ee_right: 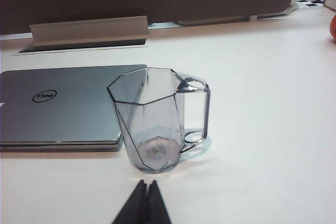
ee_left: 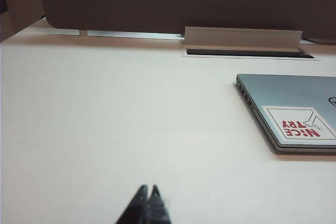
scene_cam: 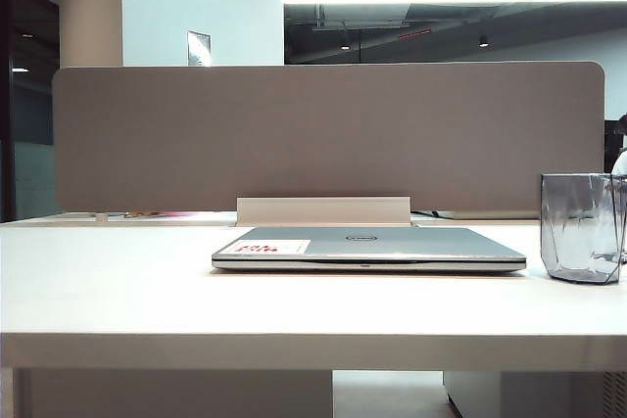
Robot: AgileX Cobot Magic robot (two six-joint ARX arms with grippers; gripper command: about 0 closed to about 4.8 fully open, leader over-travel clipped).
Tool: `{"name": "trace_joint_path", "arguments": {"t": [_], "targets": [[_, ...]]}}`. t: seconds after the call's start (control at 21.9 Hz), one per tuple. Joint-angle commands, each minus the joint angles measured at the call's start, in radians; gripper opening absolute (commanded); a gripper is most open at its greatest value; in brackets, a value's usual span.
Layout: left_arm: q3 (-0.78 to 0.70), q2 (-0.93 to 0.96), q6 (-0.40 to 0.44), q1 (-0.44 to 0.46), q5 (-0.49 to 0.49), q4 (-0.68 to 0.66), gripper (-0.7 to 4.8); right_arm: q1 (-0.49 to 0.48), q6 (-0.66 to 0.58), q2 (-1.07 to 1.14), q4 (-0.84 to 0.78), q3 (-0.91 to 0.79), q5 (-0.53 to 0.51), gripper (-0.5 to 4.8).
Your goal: Pick up the water cup and place it on the side of the laptop close to you.
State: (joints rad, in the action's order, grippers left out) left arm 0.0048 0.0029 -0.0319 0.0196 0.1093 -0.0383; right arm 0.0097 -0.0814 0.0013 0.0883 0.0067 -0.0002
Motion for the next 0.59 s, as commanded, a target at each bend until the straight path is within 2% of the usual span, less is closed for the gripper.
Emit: {"name": "trace_joint_path", "arguments": {"t": [0.05, 0.59], "targets": [[0.003, 0.001, -0.003, 0.001, 0.004, 0.01, -0.03, 0.0, 0.003, -0.002, -0.01, -0.006, 0.005, -0.08], [0.003, 0.001, -0.003, 0.001, 0.004, 0.01, -0.03, 0.0, 0.003, -0.002, -0.02, -0.006, 0.005, -0.08]]}}
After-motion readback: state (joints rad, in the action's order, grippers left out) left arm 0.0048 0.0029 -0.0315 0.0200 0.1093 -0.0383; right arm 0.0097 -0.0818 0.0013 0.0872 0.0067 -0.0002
